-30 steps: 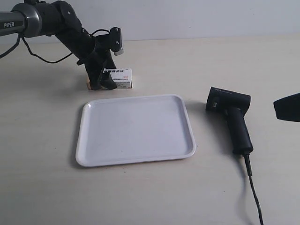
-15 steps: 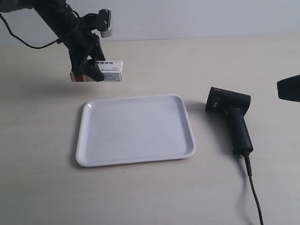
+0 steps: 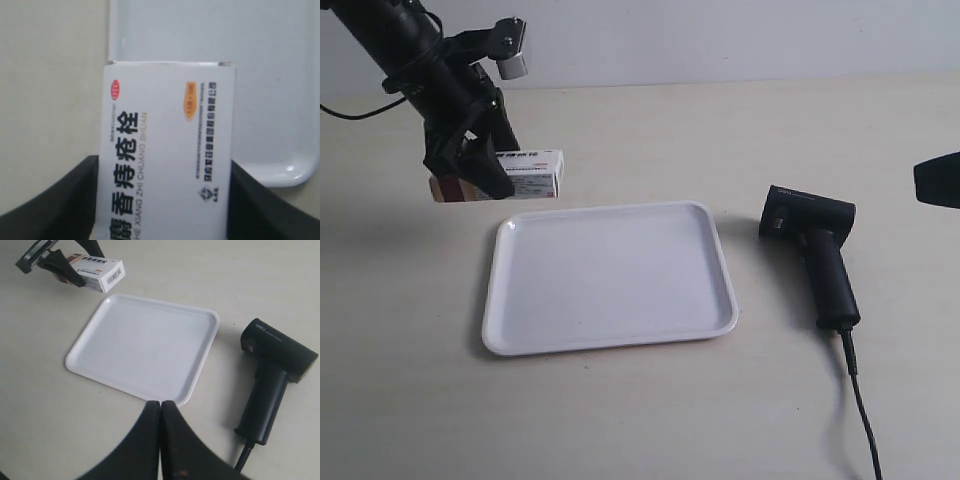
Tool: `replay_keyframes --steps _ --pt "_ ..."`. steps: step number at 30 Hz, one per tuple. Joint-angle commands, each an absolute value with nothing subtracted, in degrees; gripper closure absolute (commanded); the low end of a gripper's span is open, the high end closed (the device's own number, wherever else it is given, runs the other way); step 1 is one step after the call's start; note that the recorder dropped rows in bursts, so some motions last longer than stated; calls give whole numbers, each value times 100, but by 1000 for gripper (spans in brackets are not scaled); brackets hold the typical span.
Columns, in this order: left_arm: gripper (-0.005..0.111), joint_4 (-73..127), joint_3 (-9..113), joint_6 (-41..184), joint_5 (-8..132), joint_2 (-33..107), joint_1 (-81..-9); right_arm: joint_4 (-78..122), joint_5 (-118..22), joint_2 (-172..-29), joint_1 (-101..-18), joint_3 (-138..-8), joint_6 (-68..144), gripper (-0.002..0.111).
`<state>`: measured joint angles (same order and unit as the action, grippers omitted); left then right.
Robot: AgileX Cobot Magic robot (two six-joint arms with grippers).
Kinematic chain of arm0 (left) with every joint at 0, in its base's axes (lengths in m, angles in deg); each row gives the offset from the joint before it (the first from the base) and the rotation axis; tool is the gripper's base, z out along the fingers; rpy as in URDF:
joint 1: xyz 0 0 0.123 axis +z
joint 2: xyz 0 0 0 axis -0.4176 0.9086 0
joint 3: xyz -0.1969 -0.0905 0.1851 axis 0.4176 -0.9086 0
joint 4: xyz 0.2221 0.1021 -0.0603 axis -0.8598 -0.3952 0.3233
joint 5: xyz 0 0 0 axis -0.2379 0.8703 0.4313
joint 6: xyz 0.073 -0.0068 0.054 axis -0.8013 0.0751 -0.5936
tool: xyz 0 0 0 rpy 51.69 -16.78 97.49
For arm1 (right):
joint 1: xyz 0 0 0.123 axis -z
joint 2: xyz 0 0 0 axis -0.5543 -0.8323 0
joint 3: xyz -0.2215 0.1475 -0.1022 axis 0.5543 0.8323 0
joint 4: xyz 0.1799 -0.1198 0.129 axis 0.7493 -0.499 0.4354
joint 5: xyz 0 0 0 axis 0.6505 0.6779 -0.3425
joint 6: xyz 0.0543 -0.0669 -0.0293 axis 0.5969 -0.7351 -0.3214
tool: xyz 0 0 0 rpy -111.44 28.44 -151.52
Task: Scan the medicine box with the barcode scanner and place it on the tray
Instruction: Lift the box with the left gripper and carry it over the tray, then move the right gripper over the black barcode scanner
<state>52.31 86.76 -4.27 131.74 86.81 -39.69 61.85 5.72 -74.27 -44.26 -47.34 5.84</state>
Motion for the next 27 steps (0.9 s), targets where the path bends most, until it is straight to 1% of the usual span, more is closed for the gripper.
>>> replay_keyframes --steps 1,6,9,11,14,20,23,27 --pt "107 5548 8053 -443 13093 8156 -4076 5644 320 -7468 -4439 -4783 1009 108" --pt "107 5606 7638 -463 12962 7686 -4271 4738 187 -7966 -4439 -4783 2266 108" --pt "107 5595 7506 -463 12818 7530 -4400 4792 28 -8486 -4439 -4783 2347 108" --pt "107 5595 7452 -463 12817 7486 -4467 4804 -13 -8918 -4439 -4825 2365 104" --pt "107 5595 7398 -463 12806 7461 -4610 4804 0 -9557 -4439 -4980 2510 92" --pt "107 5543 7362 -726 12983 7438 -4898 4804 12 -10649 -4439 -5420 2853 52" --pt "107 5543 7362 -1057 13132 7438 -4923 4804 2 -11050 -4439 -5564 3048 43" --pt "107 5543 7362 -1254 13119 7438 -4923 4757 -184 -11561 -4439 -5639 3128 43"
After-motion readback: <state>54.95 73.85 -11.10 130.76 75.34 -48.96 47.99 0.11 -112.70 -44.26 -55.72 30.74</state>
